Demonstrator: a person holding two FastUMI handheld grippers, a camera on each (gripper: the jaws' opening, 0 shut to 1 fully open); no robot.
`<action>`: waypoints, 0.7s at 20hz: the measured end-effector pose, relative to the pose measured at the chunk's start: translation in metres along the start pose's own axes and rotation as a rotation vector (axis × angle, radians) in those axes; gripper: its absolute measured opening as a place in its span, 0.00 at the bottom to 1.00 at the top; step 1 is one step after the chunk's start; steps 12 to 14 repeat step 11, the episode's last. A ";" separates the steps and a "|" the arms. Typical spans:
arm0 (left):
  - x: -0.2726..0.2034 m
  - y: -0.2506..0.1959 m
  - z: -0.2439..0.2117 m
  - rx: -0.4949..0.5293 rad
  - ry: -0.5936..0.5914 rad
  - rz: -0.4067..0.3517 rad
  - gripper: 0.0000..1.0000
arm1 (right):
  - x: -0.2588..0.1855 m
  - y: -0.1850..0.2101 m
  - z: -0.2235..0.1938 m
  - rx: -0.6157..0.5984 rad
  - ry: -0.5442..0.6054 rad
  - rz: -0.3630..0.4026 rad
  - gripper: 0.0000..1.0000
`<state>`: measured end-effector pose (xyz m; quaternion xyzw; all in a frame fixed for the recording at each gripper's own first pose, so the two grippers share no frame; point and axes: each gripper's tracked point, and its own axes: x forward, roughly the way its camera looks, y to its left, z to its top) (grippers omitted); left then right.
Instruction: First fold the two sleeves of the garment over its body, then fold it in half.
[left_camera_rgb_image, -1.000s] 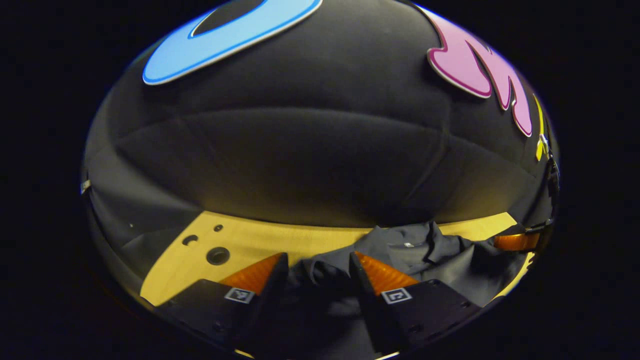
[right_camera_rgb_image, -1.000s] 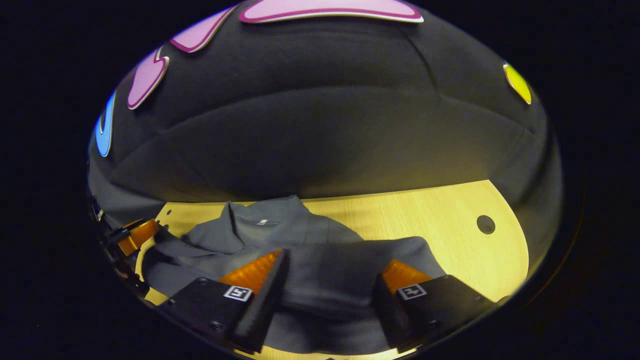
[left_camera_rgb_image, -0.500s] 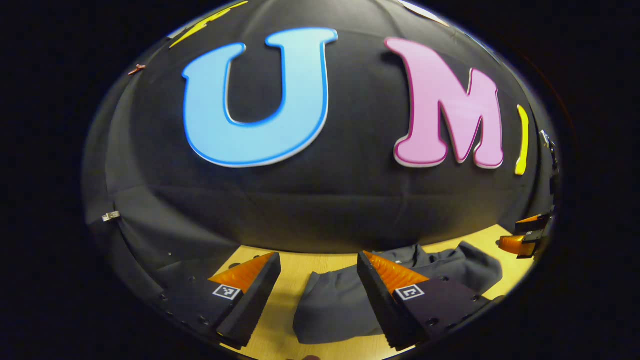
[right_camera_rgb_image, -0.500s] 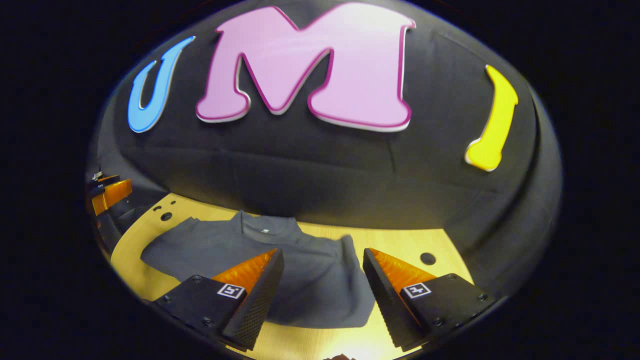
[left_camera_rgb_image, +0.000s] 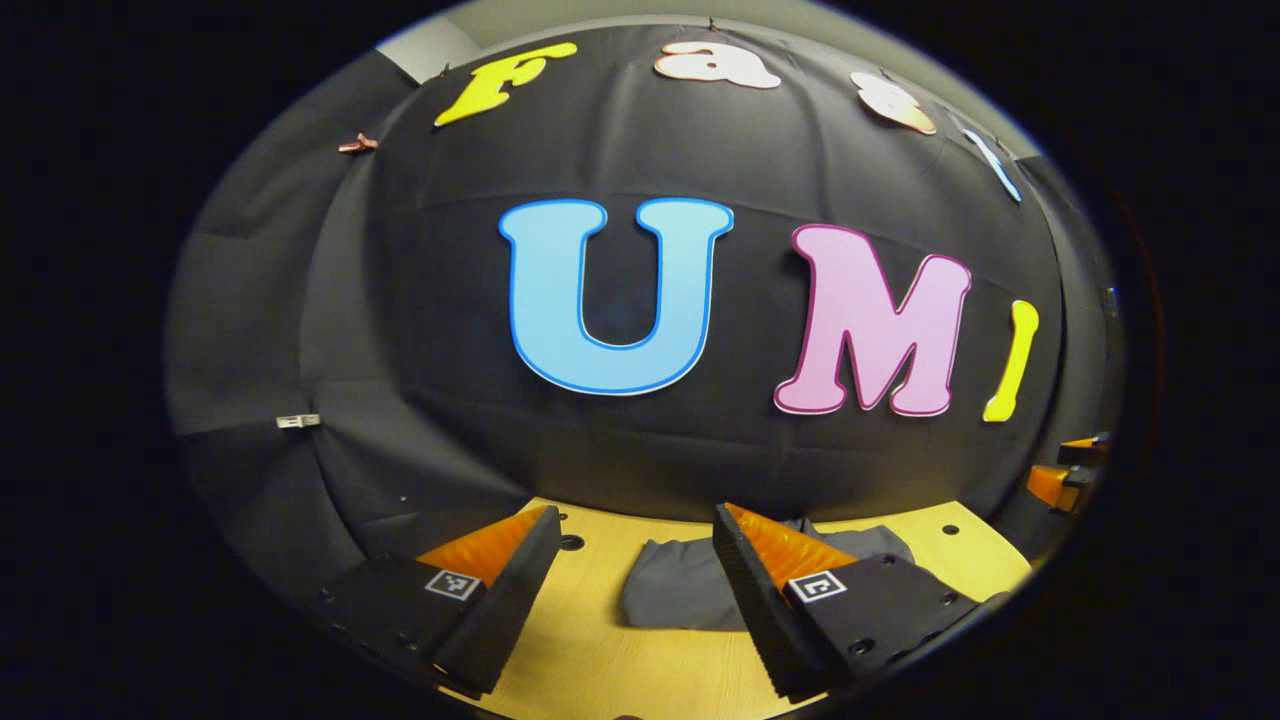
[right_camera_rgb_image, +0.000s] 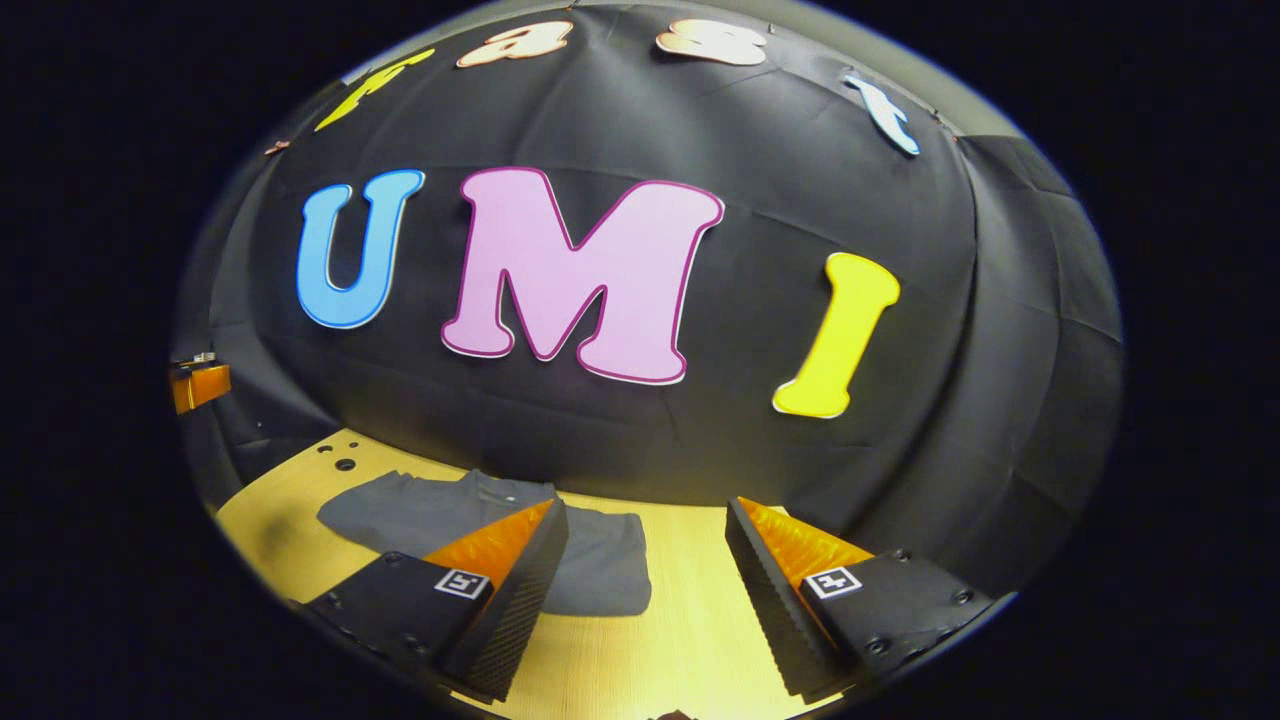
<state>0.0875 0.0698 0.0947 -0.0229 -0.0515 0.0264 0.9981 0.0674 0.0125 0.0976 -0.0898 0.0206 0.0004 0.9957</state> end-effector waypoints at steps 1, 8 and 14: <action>-0.019 0.000 -0.002 0.010 0.005 -0.004 0.96 | -0.015 -0.002 -0.005 0.014 0.009 -0.004 0.98; -0.110 -0.032 -0.018 0.048 0.000 -0.076 0.96 | -0.090 -0.001 -0.038 0.154 0.076 -0.024 0.98; -0.132 -0.046 -0.031 0.027 0.007 -0.107 0.96 | -0.106 0.001 -0.036 0.191 0.070 -0.023 0.98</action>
